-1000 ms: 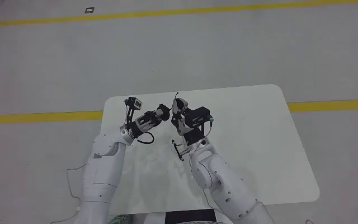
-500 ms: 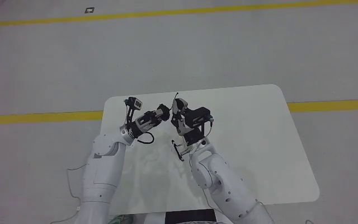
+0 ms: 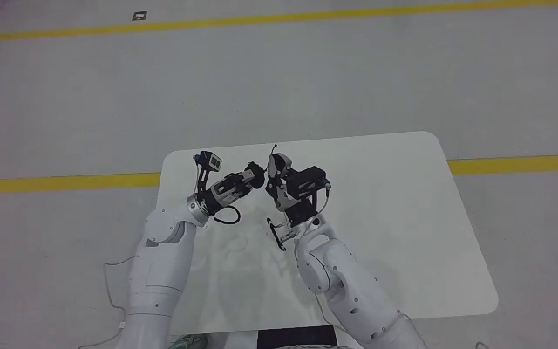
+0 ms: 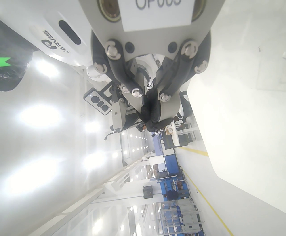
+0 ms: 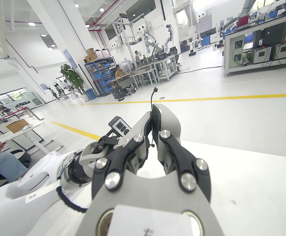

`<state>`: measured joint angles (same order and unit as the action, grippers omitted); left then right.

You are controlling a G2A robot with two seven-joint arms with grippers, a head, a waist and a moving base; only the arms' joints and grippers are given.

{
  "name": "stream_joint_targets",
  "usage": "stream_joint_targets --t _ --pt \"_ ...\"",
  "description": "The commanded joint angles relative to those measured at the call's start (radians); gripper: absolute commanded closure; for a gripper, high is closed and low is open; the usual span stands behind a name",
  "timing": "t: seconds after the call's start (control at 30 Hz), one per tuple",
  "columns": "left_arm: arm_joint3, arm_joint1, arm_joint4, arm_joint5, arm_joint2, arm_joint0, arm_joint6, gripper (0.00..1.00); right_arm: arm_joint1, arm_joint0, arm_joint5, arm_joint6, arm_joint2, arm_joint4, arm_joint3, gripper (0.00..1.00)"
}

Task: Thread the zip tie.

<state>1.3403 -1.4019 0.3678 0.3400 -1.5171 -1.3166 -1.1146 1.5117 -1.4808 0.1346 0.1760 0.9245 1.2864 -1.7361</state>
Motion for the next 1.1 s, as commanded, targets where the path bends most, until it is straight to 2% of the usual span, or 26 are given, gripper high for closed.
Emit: stream_joint_targets --t 0.0,1.07 --pt "0.000 0.000 0.000 0.000 0.000 0.000 0.000 1.00 0.000 0.000 -0.001 -0.001 0.001 0.000 0.000 1.00" --pt "0.000 0.000 0.000 0.000 0.000 0.000 0.000 1.00 -0.002 -0.005 -0.015 -0.050 0.007 0.028 0.013 1.00"
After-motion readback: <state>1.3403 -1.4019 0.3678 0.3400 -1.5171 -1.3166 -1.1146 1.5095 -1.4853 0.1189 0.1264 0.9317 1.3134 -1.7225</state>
